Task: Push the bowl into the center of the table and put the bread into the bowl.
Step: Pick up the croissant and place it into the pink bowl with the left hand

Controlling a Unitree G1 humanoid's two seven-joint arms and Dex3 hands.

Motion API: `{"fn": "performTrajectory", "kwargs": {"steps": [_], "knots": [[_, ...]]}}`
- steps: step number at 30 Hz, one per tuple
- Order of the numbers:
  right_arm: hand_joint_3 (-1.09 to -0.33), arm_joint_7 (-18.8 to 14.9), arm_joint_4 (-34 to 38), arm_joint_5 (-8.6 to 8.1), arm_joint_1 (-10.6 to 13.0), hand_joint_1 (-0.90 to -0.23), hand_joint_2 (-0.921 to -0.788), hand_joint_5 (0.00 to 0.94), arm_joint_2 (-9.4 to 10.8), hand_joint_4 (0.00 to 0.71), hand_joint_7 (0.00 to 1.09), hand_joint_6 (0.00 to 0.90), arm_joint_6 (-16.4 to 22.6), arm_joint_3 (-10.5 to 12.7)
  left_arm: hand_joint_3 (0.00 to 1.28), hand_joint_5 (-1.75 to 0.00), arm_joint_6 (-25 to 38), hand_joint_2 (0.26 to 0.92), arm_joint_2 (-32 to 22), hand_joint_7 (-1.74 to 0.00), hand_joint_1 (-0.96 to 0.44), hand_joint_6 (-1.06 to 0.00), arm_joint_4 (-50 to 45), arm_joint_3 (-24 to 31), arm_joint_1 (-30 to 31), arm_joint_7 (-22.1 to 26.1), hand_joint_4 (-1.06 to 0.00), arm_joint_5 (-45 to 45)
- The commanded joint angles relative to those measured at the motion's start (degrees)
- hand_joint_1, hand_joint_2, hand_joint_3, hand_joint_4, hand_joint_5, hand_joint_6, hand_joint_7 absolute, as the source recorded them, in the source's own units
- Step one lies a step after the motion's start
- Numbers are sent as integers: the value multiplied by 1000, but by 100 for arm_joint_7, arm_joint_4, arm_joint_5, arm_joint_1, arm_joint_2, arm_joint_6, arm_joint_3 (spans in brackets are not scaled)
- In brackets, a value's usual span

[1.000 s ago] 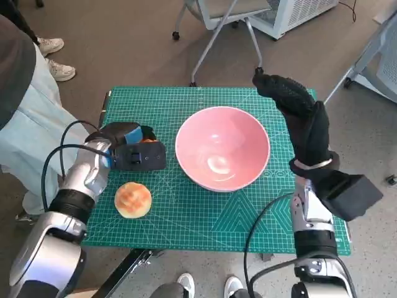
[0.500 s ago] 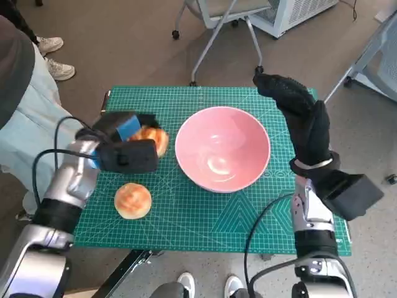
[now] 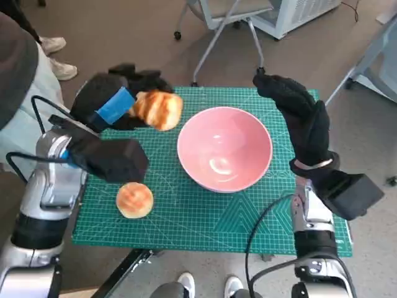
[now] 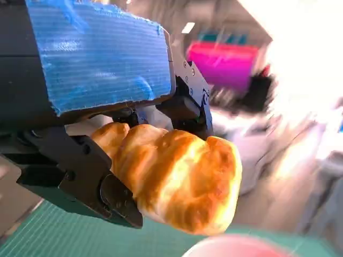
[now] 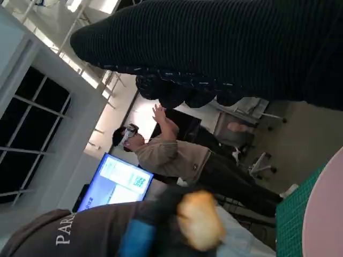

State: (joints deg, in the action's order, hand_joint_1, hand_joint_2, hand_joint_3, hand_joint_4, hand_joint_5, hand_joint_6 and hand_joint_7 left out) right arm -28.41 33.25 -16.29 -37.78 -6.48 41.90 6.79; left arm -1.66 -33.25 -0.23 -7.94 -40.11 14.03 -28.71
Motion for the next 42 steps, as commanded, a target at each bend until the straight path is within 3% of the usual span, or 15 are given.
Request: {"fn": "performTrajectory", "kwargs": {"steps": [1, 9, 16, 24, 26, 27, 29, 30, 32, 35, 42], "knots": [[-801, -73, 53, -65, 126, -680, -921, 0, 1, 164, 586, -1, -85, 26, 14, -1007, -106, 893, 262, -1078, 3, -709, -136, -136, -202, 36, -841, 53], [-799, -69, 16, -70, 153, -680, -921, 1, -5, 164, 588, -1, -98, 19, 14, -1030, -108, 892, 699, -1047, 3, -718, 82, -655, -658, 264, -842, -182], [-799, -81, -25, -112, 188, -677, -921, 1, -31, 164, 589, -1, -135, 50, 14, -1007, -393, 892, 1112, -1068, 3, -719, 1240, -1088, -1149, 271, -839, -284], [-791, -61, -145, -155, 266, -679, -921, 1, -48, 166, 586, -1, -195, 64, 47, -1172, -885, 917, 1511, -1083, 3, -631, 2836, -1389, -1550, 185, -752, -288], [-787, -62, -178, -167, 294, -679, -921, 2, -55, 168, 585, -1, -206, 73, 145, -1272, -915, 920, 1591, -1226, 2, -515, 3162, -1461, -1620, 219, -631, -315], [-786, -60, -182, -167, 298, -680, -921, 3, -53, 170, 584, -1, -209, 76, 149, -982, -928, 893, 1618, -994, 28, -479, 3306, -1496, -1654, 229, -551, -335], [-785, -53, -208, -167, 318, -681, -921, 4, -50, 171, 584, -1, -214, 84, 131, -683, -896, 880, 1660, -733, 41, -489, 3565, -1592, -1714, 291, -526, -403], [-785, -45, -222, -164, 325, -682, -921, 4, -50, 172, 584, -1, -218, 87, 106, -447, -844, 873, 1676, -507, 44, -505, 3669, -1643, -1743, 352, -508, -436], [-783, -31, -246, -156, 333, -683, -921, 5, -50, 174, 584, 0, -227, 94, 70, -183, -737, 860, 1711, -228, 29, -475, 3812, -1722, -1796, 476, -417, -477], [-782, -7, -268, -141, 339, -683, -921, 5, -47, 175, 585, 1, -238, 102, 49, -59, -571, 847, 1747, -78, 2, -419, 3898, -1789, -1851, 711, -318, -512], [-784, 42, -308, -116, 339, -683, -921, 4, -27, 175, 587, 0, -263, 115, 24, -5, -428, 823, 1646, -6, -67, -329, 3683, -1808, -1760, 1052, -184, -508]]}}
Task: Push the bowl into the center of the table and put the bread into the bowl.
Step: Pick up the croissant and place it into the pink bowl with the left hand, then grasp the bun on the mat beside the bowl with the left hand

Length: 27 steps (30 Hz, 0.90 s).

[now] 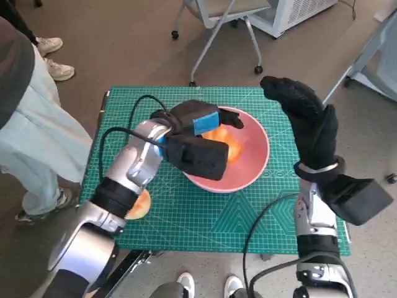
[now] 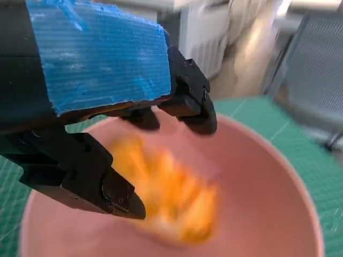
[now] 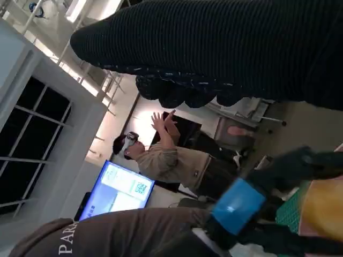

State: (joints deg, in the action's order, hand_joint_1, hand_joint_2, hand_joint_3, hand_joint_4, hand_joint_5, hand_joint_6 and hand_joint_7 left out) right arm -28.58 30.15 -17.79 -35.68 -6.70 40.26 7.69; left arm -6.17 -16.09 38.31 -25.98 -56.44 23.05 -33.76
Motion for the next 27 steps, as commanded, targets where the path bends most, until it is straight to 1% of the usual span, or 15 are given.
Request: {"fn": "performTrajectory", "kwargs": {"steps": [1, 5, 12, 14, 19, 22, 27], "knots": [[-784, 64, 2, 36, 129, -683, -921, 4, -3, 175, 588, 0, -99, 25, 21, -3, 2, 819, -87, -4, -80, -318, -196, 0, -106, 155, -171, -1], [-783, 87, 15, 52, 126, -682, -921, 4, 9, 175, 588, 0, -82, 25, 13, 0, -22, 810, -171, 0, -101, -287, -337, 58, -45, 310, -136, 86], [-784, 134, 5, 76, 123, -679, -921, 4, 47, 176, 589, 0, -78, 5, 4, 0, 502, 797, -430, 0, -127, -223, -1148, 260, 162, 1028, -48, 308], [-784, 145, 7, 83, 126, -679, -921, 4, 60, 177, 590, 1, -71, -1, 2, 0, 702, 794, -549, 0, -127, -215, -1530, 375, 273, 1257, -33, 405], [-783, 165, -10, 98, 144, -681, -921, 5, 81, 179, 592, 3, -63, -19, 0, 0, 1260, 788, -974, 0, -116, -207, -2860, 764, 655, 1828, -19, 673], [-782, 168, -21, 97, 153, -682, -921, 5, 86, 180, 594, 3, -60, -25, 0, -1, 1478, 786, -1247, -2, -93, -209, -3526, 1023, 899, 2064, -19, 842], [-780, 158, -65, 80, 181, -683, -921, 5, 87, 181, 595, 3, -66, -32, 0, -5, 1598, 779, -1767, -7, -57, -222, -4467, 1548, 1383, 2318, -32, 1129]]}}
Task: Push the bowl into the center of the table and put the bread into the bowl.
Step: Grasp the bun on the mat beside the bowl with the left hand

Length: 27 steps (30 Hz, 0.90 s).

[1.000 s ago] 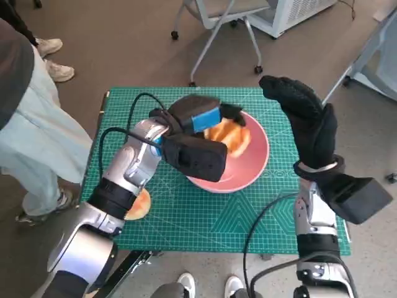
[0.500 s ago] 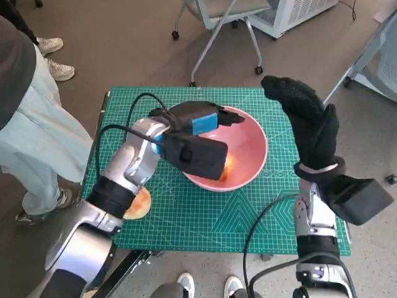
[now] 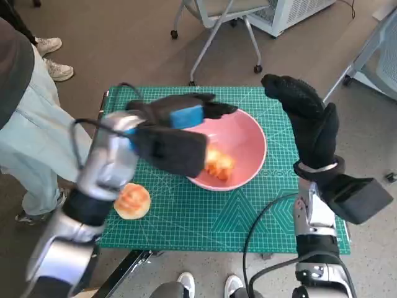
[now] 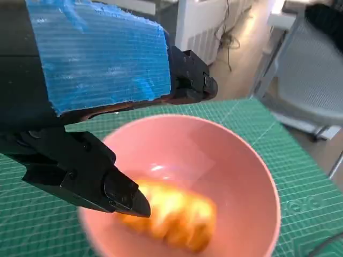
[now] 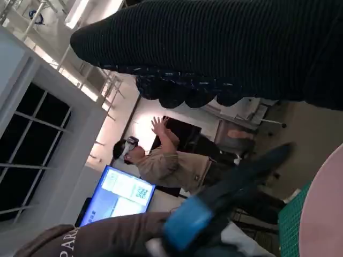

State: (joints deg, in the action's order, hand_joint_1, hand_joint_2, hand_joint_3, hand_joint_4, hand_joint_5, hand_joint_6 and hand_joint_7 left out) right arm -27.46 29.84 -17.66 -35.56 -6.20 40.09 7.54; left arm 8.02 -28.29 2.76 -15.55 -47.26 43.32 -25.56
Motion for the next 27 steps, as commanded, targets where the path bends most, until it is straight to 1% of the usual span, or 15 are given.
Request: {"fn": "performTrajectory", "kwargs": {"steps": [1, 6, 10, 18, 27], "knots": [[-780, 47, -49, 69, 178, -683, -921, 5, 39, 181, 595, 3, -50, -21, 0, -6, 201, 778, -633, -8, -51, -224, -1053, 595, 548, 330, -33, 370], [-779, 51, -107, 76, 207, -683, -921, 5, 45, 182, 595, 4, -64, -38, 0, -5, 283, 765, -1133, -9, -10, -233, -1664, 1190, 1079, 603, -40, 880], [-780, 45, -125, 70, 216, -683, -921, 4, 42, 181, 595, 3, -80, -54, 0, -1, 410, 745, -1531, -6, 7, -231, -2027, 1498, 1464, 864, -33, 1184], [-780, -12, -89, 14, 191, -683, -921, 4, 34, 181, 597, 2, -105, -74, 0, 0, 487, 721, -2188, 0, 41, -221, -2569, 1850, 2199, 1113, -17, 1419], [-773, -66, -111, -45, 186, -694, -921, 4, 48, 183, 598, 1, -185, -100, 1, 0, 748, 717, -2515, 0, 46, -203, -3059, 1981, 2958, 1140, -13, 1395]]}}
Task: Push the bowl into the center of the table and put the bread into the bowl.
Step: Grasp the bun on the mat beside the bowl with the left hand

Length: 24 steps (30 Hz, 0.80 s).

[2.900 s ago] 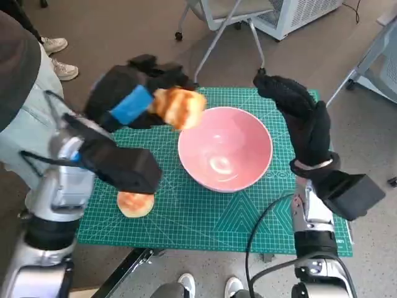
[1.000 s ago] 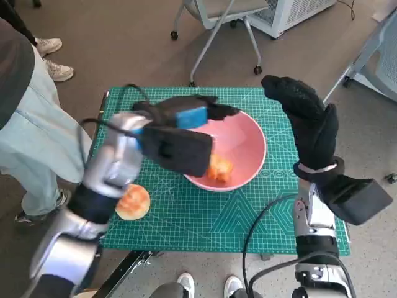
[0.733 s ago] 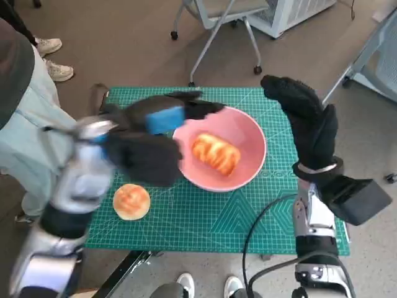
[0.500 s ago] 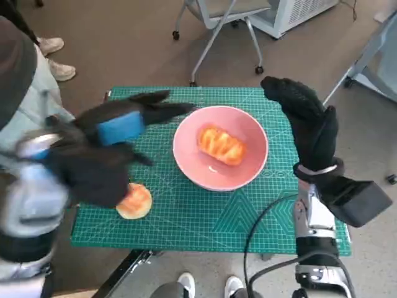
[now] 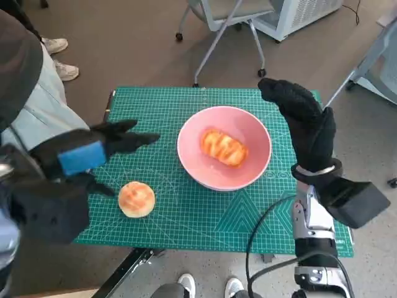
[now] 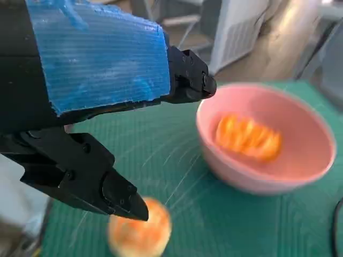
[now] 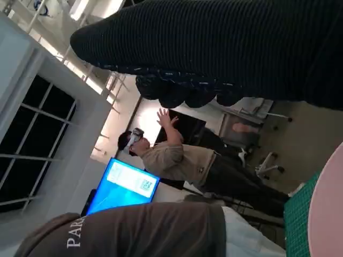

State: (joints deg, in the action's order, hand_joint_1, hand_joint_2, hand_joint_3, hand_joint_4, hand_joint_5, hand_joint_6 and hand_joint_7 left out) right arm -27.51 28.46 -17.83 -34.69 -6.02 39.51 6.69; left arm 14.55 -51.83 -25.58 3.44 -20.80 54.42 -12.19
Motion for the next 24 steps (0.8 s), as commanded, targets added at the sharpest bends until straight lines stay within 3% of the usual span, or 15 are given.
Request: {"fn": "performTrajectory", "kwargs": {"steps": [1, 12, 24], "knots": [[-772, -73, 18, -40, 103, -696, -921, 3, 27, 183, 598, 1, -141, -15, 1, 0, 97, 717, -163, 0, 47, -201, -242, 91, 398, 9, -12, 67], [-761, -186, -5, -121, 107, -715, -921, 2, -6, 182, 598, 0, -248, 17, 2, 0, 1, 720, -17, 0, 80, -185, -170, -43, 927, -266, -11, 77], [-761, -260, -33, -134, 117, -707, -921, 2, -48, 182, 598, 0, -319, 55, 2, -3, -111, 720, 236, 0, 87, -179, 365, -722, 893, -539, -19, -84]]}}
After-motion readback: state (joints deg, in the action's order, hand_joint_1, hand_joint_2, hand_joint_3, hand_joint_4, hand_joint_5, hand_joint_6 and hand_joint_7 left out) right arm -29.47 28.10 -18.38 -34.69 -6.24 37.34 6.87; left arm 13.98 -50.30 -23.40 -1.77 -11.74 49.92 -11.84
